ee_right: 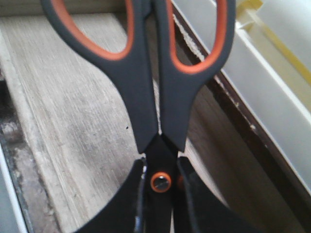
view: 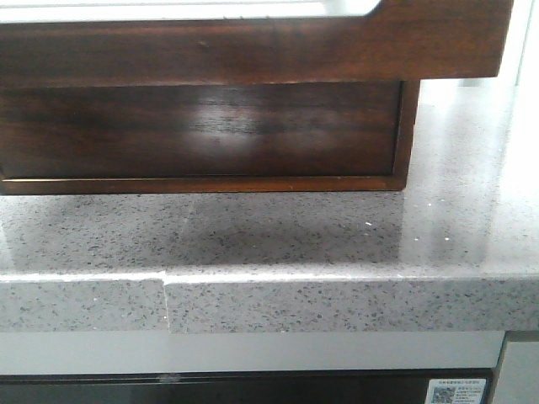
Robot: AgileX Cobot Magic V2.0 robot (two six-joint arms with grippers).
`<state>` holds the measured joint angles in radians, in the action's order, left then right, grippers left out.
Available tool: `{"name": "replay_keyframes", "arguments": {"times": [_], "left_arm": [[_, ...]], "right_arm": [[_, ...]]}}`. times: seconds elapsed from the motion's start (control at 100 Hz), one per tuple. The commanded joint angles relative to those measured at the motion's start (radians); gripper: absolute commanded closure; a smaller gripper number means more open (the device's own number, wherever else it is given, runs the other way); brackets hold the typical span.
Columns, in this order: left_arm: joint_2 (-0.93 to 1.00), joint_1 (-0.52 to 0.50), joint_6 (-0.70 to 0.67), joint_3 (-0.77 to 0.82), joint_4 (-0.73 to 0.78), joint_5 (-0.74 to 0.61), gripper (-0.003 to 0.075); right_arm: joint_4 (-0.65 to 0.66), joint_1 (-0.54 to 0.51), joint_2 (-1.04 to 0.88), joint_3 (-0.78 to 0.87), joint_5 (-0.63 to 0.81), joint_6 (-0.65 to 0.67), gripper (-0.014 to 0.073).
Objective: Put scissors in drawer with both arms
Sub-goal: 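Carry the scissors with the right gripper over the open drawer, then lower the scissors into the drawer and open the right gripper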
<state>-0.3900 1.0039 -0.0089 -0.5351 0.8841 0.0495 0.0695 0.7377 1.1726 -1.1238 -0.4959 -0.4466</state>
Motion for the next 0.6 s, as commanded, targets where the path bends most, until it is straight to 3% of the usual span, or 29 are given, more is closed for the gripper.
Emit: {"name": "replay_keyframes", "arguments": {"times": [0.0, 0.17, 0.42, 0.59], "left_arm": [[-0.005, 0.007, -0.014, -0.036, -0.014, -0.038, 0.0461], [-0.005, 0.007, -0.014, -0.036, -0.014, -0.038, 0.0461], [-0.005, 0.007, -0.014, -0.036, -0.014, -0.038, 0.0461], [-0.005, 0.007, -0.014, -0.036, -0.014, -0.038, 0.0461]], "right_arm": [[0.020, 0.002, -0.015, -0.026, 0.093, -0.010, 0.0656], [0.045, 0.002, -0.015, -0.026, 0.093, -0.010, 0.0636], [0.047, 0.002, -0.015, -0.026, 0.085, -0.010, 0.0363], [0.049, 0.002, -0.015, -0.026, 0.085, -0.010, 0.0351]]}}
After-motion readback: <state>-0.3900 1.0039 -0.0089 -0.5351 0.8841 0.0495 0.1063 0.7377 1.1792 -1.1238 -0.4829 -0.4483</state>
